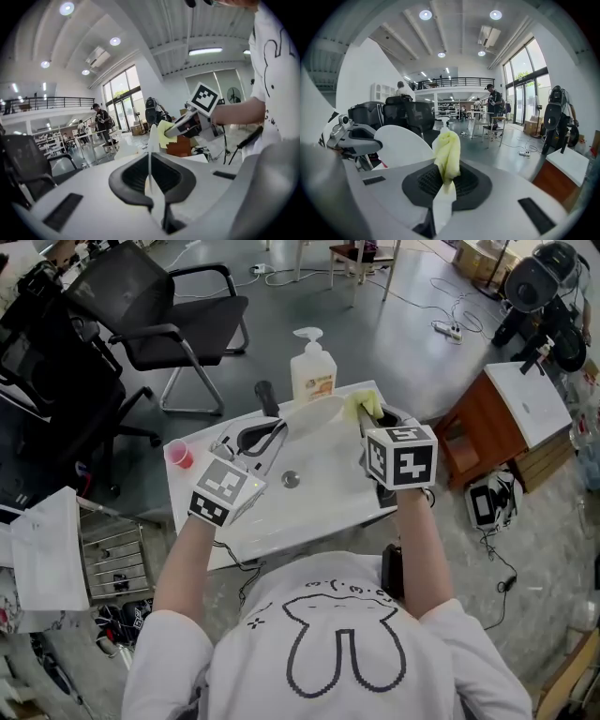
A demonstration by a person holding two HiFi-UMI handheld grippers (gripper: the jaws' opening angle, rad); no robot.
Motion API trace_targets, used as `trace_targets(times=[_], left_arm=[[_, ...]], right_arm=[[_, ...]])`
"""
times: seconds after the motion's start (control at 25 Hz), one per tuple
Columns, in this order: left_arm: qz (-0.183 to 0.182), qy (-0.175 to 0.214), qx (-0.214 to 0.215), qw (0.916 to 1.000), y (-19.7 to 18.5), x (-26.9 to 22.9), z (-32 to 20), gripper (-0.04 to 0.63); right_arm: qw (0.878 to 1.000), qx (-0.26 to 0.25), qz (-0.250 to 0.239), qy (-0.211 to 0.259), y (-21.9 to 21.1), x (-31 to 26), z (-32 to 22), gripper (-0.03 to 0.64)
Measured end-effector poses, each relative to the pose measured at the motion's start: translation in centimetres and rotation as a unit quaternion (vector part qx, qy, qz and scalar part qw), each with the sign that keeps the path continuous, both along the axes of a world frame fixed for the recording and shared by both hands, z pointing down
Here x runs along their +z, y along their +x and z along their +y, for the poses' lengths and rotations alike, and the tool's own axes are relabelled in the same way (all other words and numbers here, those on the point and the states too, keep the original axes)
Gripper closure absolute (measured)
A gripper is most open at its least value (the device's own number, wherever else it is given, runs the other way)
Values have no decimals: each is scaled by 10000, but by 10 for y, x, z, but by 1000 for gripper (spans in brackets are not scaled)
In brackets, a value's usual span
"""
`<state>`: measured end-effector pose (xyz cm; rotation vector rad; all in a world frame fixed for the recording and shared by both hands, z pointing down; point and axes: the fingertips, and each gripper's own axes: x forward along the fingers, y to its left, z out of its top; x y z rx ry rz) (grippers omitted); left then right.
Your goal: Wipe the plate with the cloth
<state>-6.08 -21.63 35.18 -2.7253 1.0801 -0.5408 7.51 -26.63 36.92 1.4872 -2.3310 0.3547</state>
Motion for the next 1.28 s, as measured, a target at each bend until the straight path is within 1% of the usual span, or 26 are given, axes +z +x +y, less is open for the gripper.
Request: trace_targets(times=[0.12, 0.24, 0.36, 0.44, 0.6, 0.68, 0.76, 0.88, 0.96, 1.12, 1.2, 1.28], left_arm=[[-604, 413, 153, 9972, 1, 4, 1, 577], [-1155, 805, 285, 9896, -2, 10, 2, 577], [-1678, 1175, 540, 9773, -1, 18, 4, 577], [-1992, 1382, 695, 9677, 0, 24, 5, 577], [-2448, 1803, 844, 9489, -2, 30, 6, 577], [-2660, 1998, 908, 9386, -1, 33, 8, 577], [-2878, 2183, 959, 9275, -1, 37, 10, 577], [-3207, 2500, 983, 9083, -1, 43, 11, 577], [-3357, 2689, 988, 8973, -1, 44, 11, 577], [-3542, 2941, 1044, 8815, 4, 41, 12, 577], [-3687, 3054, 1119, 8708, 5, 42, 16, 577], [-3787, 3126, 1135, 8637, 3, 43, 18, 577]], right_arm=[[10000, -68, 2, 57, 0, -7, 2, 569], [9999, -129, -36, 88, -2, -13, 3, 569], [9997, -212, -121, 70, -4, -16, 5, 569], [9990, -383, -217, 3, -9, -17, 9, 569], [9925, -1117, -446, -209, -32, -21, 21, 569], [9861, -1556, -477, -324, -45, -23, 29, 569], [9774, -2029, -385, -447, -57, -25, 38, 569], [9619, -2663, -13, -616, -76, -25, 52, 569], [9506, -3007, 278, -720, -86, -21, 61, 569], [9305, -3462, 825, -869, -105, -6, 72, 569], [9226, -3584, 1109, -891, -110, 1, 76, 569], [9176, -3657, 1277, -894, -113, 4, 78, 569]])
